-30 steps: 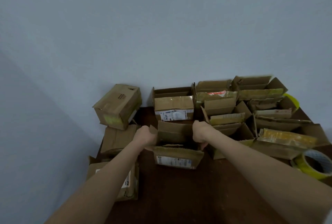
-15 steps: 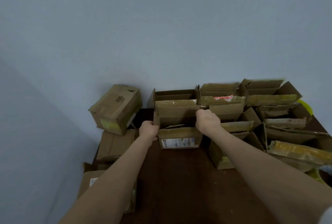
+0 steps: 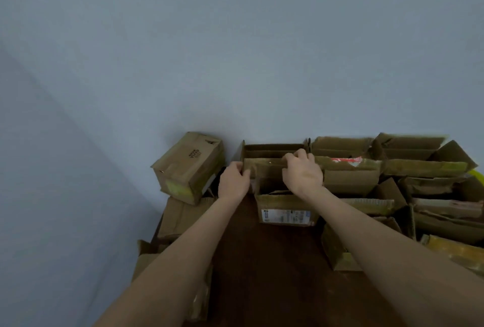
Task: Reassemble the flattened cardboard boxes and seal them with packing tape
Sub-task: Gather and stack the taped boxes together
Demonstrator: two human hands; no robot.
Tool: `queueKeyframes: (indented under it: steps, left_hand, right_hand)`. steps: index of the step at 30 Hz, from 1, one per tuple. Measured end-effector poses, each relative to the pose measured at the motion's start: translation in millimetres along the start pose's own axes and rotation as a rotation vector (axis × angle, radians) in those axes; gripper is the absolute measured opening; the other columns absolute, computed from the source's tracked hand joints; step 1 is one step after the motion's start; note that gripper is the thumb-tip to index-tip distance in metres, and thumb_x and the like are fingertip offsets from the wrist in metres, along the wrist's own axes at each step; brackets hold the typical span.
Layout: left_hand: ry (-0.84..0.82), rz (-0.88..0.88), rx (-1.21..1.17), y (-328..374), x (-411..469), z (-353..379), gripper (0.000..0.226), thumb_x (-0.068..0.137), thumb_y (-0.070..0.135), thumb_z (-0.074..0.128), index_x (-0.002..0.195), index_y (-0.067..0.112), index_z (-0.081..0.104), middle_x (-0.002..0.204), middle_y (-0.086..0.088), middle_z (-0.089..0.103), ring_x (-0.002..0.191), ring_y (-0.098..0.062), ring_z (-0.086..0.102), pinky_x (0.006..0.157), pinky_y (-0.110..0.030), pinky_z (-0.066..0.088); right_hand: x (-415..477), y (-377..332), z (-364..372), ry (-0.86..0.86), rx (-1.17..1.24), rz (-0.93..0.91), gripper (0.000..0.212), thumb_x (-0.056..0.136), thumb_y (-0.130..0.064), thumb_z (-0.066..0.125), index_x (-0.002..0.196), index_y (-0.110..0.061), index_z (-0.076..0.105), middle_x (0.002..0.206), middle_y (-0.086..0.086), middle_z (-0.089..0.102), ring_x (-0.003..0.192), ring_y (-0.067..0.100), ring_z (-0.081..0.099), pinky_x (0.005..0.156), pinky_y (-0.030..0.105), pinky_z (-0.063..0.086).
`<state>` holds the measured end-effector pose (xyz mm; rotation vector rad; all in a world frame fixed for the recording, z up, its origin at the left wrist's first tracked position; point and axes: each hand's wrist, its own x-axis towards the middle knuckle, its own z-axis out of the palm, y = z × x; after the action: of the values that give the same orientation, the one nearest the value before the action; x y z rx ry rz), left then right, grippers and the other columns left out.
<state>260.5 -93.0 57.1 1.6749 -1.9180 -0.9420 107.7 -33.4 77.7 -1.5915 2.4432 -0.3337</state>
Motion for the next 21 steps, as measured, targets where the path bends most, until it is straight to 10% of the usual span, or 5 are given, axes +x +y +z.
queueKeyframes:
  steps: [7,13,21]
  left_hand:
    - [0.477,0.049,0.118,-51.1,19.6,-98.2,0.064,0.090,0.028,0.059,0.144,0.008,0.031,0.141,-0.014,0.038,0.129,-0.028,0.038,0.101,-0.038,0.036]
    - [0.264,-0.396,-0.406,-103.0,45.5,-143.2,0.106,0.080,0.041,0.073,0.151,0.003,0.003,0.153,-0.014,0.028,0.138,-0.030,0.033,0.107,-0.040,0.034]
    - [0.099,-0.066,-0.368,-81.9,28.1,-145.7,0.014,0.082,0.022,0.072,0.091,0.015,0.065,0.089,-0.004,0.070,0.080,-0.019,0.066,0.068,-0.029,0.055]
  right_hand:
    - [8.7,-111.3,31.9,-0.188,0.503,-0.089,0.056,0.093,-0.027,0.058,0.145,-0.019,0.035,0.144,0.006,0.039,0.128,0.025,0.044,0.101,0.039,0.044]
    - [11.3,-162.9,63.6,-0.478,0.921,-0.015,0.082,0.089,-0.026,0.066,0.152,-0.014,0.015,0.149,0.008,0.037,0.133,0.025,0.039,0.108,0.036,0.039]
    - [1.2,-156.8,62.4,-0.507,1.244,0.196,0.056,0.093,-0.032,0.061,0.142,-0.021,0.036,0.138,0.005,0.051,0.120,0.023,0.054,0.096,0.042,0.051]
